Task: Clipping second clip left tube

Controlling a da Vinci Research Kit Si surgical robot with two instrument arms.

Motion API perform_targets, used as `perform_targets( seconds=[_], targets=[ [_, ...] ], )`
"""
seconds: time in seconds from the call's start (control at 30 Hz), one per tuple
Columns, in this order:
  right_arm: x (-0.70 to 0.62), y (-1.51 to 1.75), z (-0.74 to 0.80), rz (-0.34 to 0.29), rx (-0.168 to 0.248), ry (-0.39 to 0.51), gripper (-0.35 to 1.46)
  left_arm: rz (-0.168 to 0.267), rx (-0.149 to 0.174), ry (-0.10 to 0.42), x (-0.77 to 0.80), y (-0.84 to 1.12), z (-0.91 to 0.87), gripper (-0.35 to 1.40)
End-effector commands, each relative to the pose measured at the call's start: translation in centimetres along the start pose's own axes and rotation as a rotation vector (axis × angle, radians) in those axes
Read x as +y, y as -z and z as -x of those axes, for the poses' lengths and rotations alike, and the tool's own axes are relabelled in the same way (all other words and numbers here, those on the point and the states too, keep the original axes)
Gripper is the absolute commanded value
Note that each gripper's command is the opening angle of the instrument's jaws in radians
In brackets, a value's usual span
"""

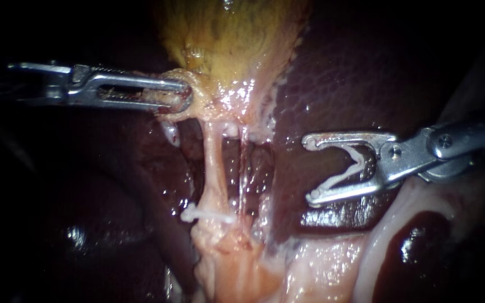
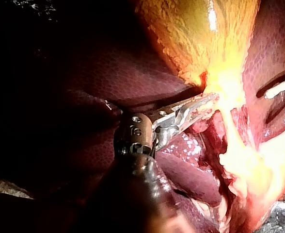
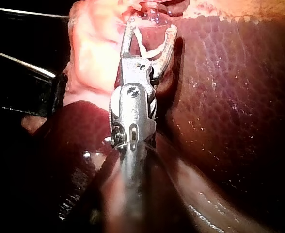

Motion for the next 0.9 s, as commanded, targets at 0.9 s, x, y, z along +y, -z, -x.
perform_targets(
  seconds=[0.9],
  targets=[
    [-0.39,-1.15,-0.24,-0.084,0.01,-0.07,0.5,0.002,0.022,0.023,0.48,0.84,-0.19,-0.35]
  ],
)
